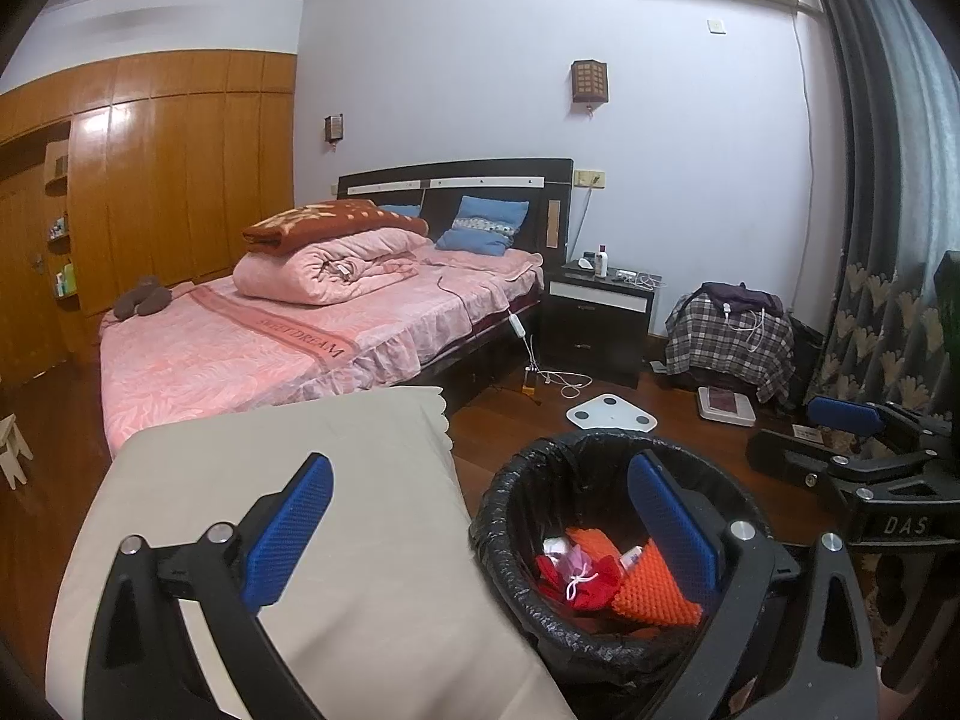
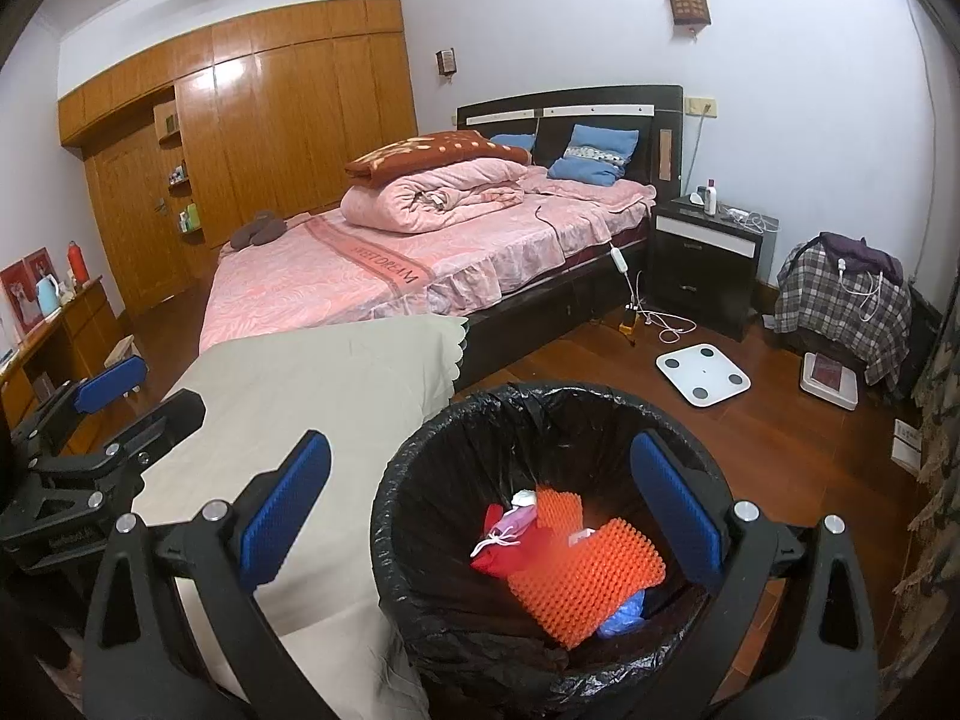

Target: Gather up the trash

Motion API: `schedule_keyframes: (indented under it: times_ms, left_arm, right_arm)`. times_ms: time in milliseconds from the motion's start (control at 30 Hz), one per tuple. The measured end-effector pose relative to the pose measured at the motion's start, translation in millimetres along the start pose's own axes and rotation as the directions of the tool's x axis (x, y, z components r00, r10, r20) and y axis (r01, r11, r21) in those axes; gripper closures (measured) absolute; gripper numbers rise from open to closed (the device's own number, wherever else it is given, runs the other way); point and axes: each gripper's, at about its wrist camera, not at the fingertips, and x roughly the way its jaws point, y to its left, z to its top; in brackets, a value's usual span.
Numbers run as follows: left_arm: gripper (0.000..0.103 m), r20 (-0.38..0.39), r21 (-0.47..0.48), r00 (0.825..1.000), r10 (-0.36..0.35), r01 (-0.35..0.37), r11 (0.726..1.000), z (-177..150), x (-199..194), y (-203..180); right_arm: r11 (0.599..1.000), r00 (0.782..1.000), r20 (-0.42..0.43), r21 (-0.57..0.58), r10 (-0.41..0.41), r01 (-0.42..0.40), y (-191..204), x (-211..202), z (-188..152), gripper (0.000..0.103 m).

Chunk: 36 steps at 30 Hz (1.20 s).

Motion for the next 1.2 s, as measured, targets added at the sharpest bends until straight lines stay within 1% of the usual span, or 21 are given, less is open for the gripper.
schedule_keyframes:
  times_ms: [1200]
  left_arm:
    - [0.006, -0.001, -0.005, 1.000, 0.000, 0.000, 1.000, 2.2, -0.3, 3.7]
  right_arm:
    - [1.000, 1.000, -0.002, -0.003, 0.000, 0.000, 3.2, 0.2, 0.1, 0.006]
